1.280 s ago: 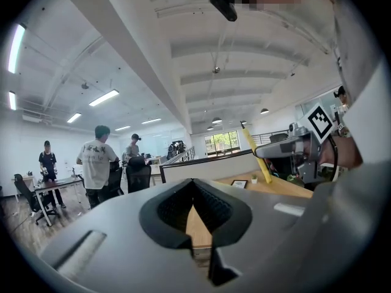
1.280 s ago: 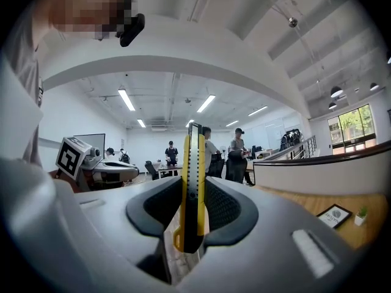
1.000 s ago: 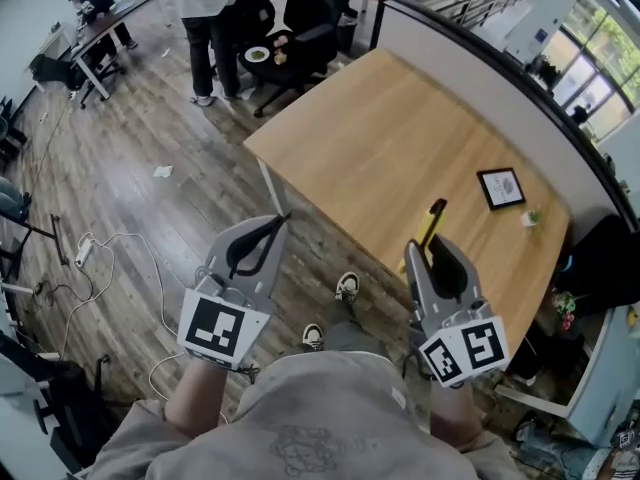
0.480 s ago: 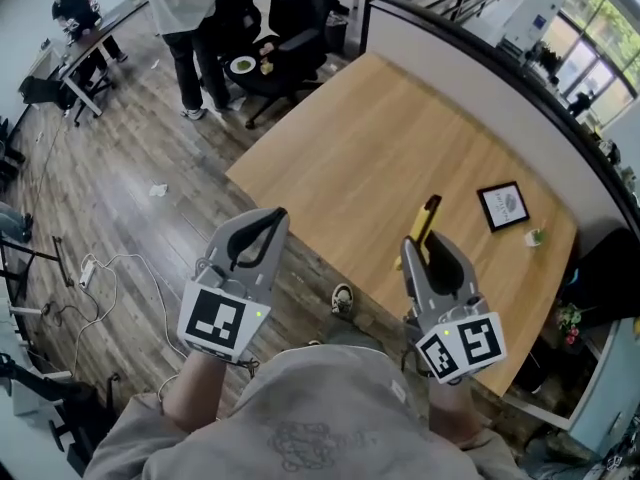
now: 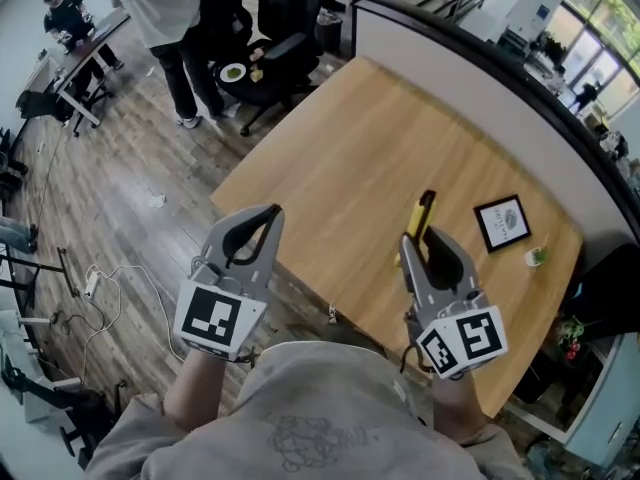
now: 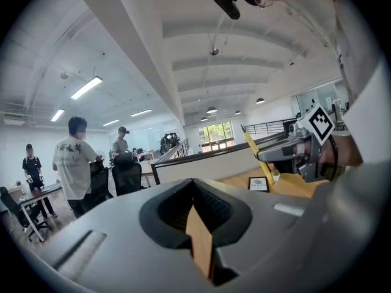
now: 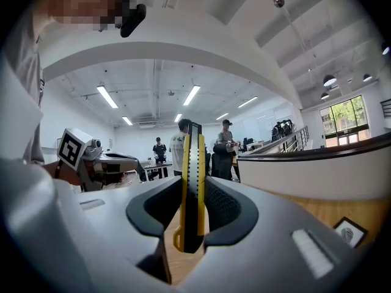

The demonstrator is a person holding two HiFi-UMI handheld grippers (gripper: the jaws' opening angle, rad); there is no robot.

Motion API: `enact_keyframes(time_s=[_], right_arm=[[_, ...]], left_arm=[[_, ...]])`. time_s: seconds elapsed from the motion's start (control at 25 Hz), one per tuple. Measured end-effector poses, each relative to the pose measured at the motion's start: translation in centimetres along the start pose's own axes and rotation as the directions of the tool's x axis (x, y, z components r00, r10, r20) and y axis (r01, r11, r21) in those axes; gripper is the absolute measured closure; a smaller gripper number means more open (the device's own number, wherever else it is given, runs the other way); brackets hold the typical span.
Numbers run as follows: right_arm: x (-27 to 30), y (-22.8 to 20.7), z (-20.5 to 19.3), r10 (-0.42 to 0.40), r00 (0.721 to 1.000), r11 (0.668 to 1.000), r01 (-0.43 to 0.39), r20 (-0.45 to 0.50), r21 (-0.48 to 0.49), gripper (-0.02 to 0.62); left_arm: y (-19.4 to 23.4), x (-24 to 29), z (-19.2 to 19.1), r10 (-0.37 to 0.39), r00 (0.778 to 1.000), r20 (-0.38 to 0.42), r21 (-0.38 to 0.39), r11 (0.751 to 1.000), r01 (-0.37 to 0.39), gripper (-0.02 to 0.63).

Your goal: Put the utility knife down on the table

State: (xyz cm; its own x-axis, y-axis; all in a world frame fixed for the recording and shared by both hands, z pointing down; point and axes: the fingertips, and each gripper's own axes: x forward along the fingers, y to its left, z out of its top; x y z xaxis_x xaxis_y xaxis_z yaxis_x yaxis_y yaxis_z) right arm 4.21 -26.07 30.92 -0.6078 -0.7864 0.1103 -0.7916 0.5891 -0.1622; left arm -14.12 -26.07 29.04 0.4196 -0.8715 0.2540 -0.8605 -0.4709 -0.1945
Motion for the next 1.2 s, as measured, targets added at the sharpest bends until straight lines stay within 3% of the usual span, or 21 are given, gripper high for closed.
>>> enact_keyframes(time_s=[0.64,0.96,1.2], right_arm=[[1.6,-5.0,-1.2,-0.03,0.998,0.999,0.032,-0.054,0.043,0.472],[3.1,-5.5,-1.9,-0.077,0.994,0.994,0.083,-0.08,0.077,0.472],[5.1,-6.2,-3.3,-0.131,0.983,0.985,0.143,-0.128,0.092,0.472]], left_arm=[[-0.7,5.6,1.2,-0.049,0.999,-0.019,0.019,0.999,0.049,0.604],[0.8,8.0,0.8,-0.105,0.995,0.005,0.062,0.993,0.104,0.604],[2.5,10.2,-1.4,-0.158,0.987,-0.032,0.044,0.986,0.159,0.604]])
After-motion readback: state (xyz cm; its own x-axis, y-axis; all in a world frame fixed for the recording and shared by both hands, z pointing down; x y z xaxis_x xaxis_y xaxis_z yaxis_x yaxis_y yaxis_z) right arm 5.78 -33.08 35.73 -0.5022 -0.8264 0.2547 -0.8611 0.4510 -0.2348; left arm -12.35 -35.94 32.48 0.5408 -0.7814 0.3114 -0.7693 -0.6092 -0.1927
